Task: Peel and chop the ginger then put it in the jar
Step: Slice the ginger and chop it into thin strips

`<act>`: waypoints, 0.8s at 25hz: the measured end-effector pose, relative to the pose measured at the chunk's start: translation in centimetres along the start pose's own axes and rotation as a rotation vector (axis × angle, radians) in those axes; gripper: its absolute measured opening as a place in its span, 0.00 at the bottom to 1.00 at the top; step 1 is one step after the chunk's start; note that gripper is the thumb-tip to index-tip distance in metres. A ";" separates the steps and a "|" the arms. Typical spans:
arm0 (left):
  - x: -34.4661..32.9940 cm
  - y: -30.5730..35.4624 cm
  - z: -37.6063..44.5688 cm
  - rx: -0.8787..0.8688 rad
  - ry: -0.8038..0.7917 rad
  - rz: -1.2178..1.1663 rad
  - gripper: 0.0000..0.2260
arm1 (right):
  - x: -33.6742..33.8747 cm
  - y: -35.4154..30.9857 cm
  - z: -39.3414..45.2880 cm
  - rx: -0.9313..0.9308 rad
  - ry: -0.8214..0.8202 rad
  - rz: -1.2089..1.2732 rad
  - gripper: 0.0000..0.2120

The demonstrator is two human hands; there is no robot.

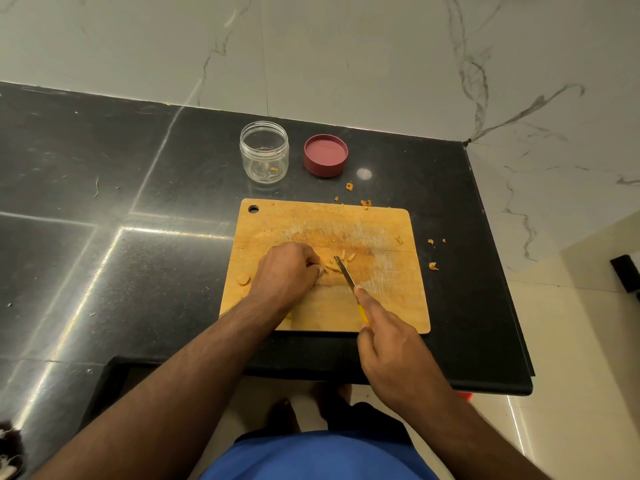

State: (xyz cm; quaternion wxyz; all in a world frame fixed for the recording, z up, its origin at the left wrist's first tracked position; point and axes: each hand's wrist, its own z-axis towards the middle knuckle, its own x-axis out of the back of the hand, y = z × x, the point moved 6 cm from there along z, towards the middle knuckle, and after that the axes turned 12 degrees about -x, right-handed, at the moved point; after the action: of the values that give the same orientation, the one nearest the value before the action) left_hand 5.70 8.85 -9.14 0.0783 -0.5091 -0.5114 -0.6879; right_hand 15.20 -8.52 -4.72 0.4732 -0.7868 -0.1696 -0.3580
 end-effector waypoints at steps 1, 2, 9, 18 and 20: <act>0.0 0.0 0.0 -0.004 0.002 0.001 0.09 | -0.1 -0.2 0.2 0.007 0.002 -0.011 0.26; 0.0 0.0 -0.1 -0.006 0.006 0.001 0.09 | -0.2 -0.3 0.3 0.016 0.002 -0.022 0.26; 0.1 0.1 -0.3 0.004 0.025 0.009 0.07 | -2.1 -0.9 1.6 0.032 -0.042 -0.081 0.26; 0.2 0.1 -0.3 0.012 0.031 0.005 0.06 | -2.6 -0.6 2.2 0.047 -0.067 -0.171 0.28; 0.2 0.1 -0.3 0.016 0.027 0.007 0.05 | -2.6 -0.6 2.4 0.052 -0.080 -0.222 0.28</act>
State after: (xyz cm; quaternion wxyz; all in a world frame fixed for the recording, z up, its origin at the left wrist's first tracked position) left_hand 5.47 8.64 -8.94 0.0917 -0.5008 -0.5140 -0.6903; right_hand 13.98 -5.99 -6.94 0.4440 -0.7643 -0.2837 -0.3717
